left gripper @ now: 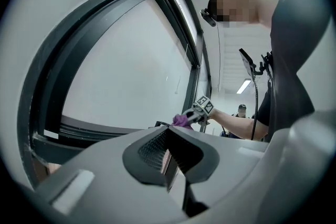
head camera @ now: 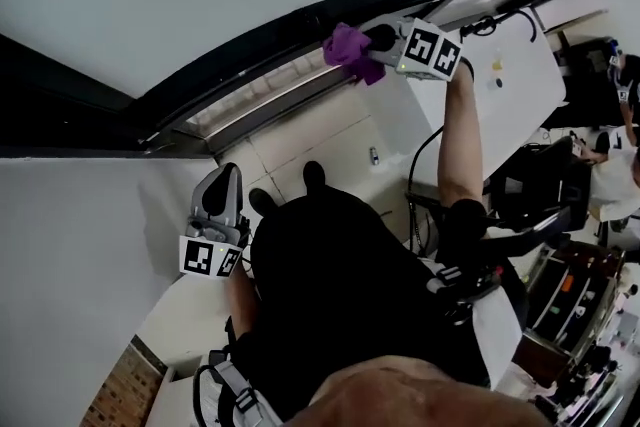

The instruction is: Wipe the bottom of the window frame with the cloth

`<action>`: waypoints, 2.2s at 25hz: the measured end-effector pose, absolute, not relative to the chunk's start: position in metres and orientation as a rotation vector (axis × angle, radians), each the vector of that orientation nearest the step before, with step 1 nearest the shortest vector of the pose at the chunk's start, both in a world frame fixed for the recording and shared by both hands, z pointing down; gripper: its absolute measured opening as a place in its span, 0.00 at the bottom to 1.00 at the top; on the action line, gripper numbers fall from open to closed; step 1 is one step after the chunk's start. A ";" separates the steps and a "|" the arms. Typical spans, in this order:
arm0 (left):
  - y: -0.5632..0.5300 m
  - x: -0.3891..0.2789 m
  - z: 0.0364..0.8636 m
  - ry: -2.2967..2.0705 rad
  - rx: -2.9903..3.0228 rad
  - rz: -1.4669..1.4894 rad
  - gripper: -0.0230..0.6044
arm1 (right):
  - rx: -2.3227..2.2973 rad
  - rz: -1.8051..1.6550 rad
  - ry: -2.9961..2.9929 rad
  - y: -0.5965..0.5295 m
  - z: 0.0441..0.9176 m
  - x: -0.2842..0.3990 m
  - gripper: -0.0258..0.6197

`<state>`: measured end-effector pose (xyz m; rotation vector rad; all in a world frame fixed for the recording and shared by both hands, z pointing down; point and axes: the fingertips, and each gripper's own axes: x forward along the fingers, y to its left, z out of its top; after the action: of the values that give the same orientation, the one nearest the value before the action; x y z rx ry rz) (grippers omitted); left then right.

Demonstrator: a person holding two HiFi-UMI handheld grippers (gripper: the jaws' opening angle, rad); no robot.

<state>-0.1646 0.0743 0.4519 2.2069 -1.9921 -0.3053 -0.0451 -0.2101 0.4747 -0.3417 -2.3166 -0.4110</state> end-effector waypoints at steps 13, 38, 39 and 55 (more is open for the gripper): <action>0.048 -0.125 0.425 -1.954 2.227 -0.232 0.04 | -0.509 -0.201 -2.786 -0.216 0.463 -0.031 0.14; 0.008 -0.090 0.423 -1.800 2.317 -0.195 0.04 | 0.448 0.872 -3.321 -0.221 0.505 -0.115 0.14; 0.009 -0.088 0.423 -1.798 2.317 -0.193 0.04 | 0.463 0.895 -3.335 -0.223 0.505 -0.113 0.14; 0.010 -0.102 0.435 -1.797 2.271 -0.210 0.04 | 0.479 0.214 -3.359 -0.244 0.436 -0.015 0.14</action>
<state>-0.1024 0.0095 0.4350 2.2705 -1.7972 -0.2098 -0.0150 -0.2437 0.4364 0.4790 -3.3586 0.2141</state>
